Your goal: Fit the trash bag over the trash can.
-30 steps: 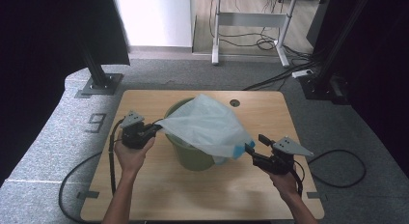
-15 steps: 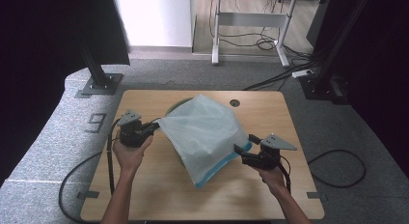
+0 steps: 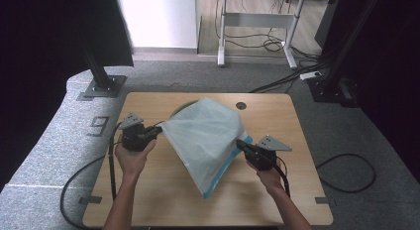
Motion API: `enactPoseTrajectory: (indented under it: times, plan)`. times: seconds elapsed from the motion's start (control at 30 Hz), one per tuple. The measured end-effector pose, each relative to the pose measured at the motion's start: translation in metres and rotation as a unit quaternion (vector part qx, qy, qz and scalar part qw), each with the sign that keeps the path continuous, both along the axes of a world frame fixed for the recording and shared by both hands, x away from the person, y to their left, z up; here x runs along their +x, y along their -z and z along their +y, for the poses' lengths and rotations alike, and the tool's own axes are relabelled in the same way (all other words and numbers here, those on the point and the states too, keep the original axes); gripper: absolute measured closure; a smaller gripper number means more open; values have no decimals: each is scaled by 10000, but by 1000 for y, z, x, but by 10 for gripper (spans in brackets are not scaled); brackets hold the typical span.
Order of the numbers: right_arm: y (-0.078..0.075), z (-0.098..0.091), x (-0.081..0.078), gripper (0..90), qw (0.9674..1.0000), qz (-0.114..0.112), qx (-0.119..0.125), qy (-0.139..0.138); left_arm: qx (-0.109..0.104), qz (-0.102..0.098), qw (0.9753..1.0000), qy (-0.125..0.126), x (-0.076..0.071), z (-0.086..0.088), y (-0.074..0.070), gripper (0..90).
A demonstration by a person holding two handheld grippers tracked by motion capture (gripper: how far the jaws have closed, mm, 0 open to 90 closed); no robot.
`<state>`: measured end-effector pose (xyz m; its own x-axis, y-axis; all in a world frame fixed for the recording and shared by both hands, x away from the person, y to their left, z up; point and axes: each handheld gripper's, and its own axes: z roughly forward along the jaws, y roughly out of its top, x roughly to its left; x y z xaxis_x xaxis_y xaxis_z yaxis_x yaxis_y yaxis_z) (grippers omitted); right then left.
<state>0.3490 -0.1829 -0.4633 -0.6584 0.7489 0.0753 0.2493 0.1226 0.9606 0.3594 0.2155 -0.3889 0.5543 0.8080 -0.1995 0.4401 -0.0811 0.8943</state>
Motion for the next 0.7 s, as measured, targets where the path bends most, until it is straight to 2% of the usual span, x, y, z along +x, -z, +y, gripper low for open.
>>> enactPoseTrajectory:
  times: [0.13,0.23,0.33,0.4,0.5,0.57,0.7]
  plan:
    - [-3,-6,-2,888,10000,-35,-15,59,-16,-23,10000,28,0,-3,0,826]
    - [-6,-13,-2,888,9999,-20,-24,152,-6,-253,9996,117,-5,-8,-6,600]
    - [-8,-17,-2,888,9998,-7,-37,191,127,-401,9988,252,-14,-13,-15,452]
    - [-9,-18,-2,888,9998,-15,-43,202,144,-411,9983,386,-18,-14,-21,371]
    - [-12,-19,-3,888,9997,-34,-70,213,229,-313,9975,583,-23,-12,-27,267]
    - [-12,-19,-5,888,9996,-45,-134,225,214,-286,9971,673,-27,-8,-29,233]
    - [-11,-21,-4,888,9995,14,-152,258,102,-334,9972,667,-36,-2,-33,226]
